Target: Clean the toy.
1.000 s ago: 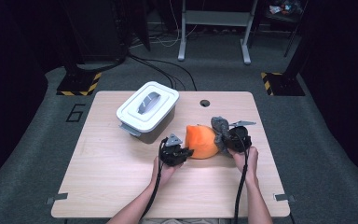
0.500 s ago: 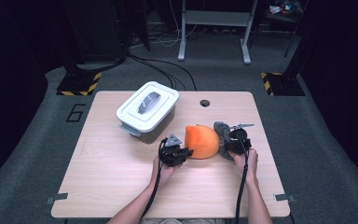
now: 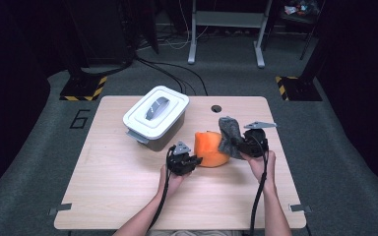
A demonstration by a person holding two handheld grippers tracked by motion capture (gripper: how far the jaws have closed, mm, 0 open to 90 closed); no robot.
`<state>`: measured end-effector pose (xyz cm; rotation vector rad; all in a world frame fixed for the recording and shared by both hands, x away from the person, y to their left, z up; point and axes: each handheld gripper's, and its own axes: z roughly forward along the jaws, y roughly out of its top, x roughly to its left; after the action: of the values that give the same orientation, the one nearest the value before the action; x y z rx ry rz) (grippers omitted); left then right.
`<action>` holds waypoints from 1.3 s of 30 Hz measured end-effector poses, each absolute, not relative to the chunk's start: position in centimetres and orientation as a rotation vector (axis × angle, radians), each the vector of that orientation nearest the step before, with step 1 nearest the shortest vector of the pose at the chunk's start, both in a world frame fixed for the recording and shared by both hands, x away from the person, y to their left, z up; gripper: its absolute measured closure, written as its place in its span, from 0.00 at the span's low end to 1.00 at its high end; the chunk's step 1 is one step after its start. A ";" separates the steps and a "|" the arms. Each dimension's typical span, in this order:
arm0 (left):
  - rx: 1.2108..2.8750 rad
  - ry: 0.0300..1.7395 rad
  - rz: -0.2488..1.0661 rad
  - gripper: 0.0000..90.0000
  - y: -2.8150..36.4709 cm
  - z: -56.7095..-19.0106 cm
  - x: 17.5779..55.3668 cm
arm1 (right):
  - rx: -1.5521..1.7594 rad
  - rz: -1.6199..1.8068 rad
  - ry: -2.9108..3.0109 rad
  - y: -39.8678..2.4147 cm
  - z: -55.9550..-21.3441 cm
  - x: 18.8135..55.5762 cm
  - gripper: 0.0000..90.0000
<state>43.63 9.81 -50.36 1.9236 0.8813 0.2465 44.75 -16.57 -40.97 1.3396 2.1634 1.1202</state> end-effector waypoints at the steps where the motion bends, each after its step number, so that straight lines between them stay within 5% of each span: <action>1: 1.924 0.881 0.246 0.88 9.8 -50.4 43.6 | 1.314 1.127 2.172 -16.0 -40.6 44.6 0.84; 15: 1.932 0.877 0.245 0.89 9.8 -50.4 43.7 | 1.189 1.024 2.256 -10.6 -42.0 45.1 0.83; 39: 1.921 0.872 0.247 0.89 9.7 -50.5 43.6 | 1.403 0.915 2.154 -16.3 -44.7 46.5 0.83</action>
<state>43.64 9.70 -50.50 1.9208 0.8721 0.2472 46.49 -16.33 -44.68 1.4034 2.1536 0.9152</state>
